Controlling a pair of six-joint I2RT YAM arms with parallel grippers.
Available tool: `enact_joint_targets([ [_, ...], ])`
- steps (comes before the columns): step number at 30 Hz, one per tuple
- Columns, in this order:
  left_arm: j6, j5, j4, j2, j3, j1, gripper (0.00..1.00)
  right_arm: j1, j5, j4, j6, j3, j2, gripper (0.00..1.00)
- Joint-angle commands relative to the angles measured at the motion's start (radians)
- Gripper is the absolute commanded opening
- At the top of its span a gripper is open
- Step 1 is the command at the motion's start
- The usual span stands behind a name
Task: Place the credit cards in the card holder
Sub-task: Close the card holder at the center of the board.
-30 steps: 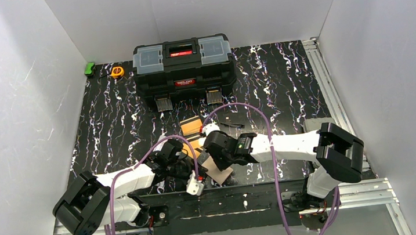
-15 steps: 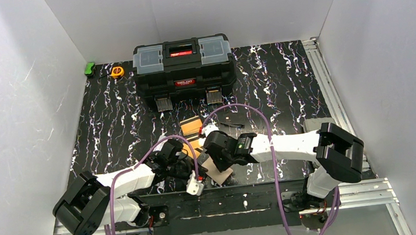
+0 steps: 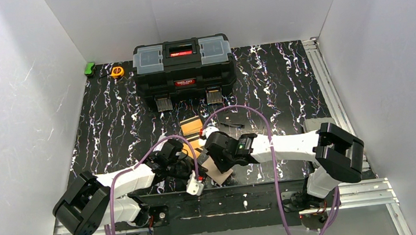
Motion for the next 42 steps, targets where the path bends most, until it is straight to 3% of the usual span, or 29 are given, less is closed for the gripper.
enact_joint_targets([
  [1, -0.009, 0.018, -0.067, 0.013, 0.002, -0.006, 0.27, -0.02, -0.026, 0.034, -0.014, -0.025, -0.002, 0.01],
  [21, 0.046, 0.012, -0.094, 0.041, 0.019, -0.023, 0.29, -0.101, -0.177, 0.114, -0.048, -0.029, 0.06, 0.01],
  [33, 0.132, -0.013, -0.289, -0.017, 0.094, -0.023, 0.29, -0.261, -0.512, 0.294, 0.007, -0.148, 0.158, 0.01],
  [39, 0.14, -0.03, -0.317, -0.018, 0.105, -0.023, 0.29, -0.352, -0.619, 0.398, 0.052, -0.229, 0.235, 0.01],
  [42, 0.128, -0.044, -0.275, 0.008, 0.12, -0.024, 0.28, -0.356, -0.578, 0.367, 0.082, -0.259, 0.266, 0.01],
])
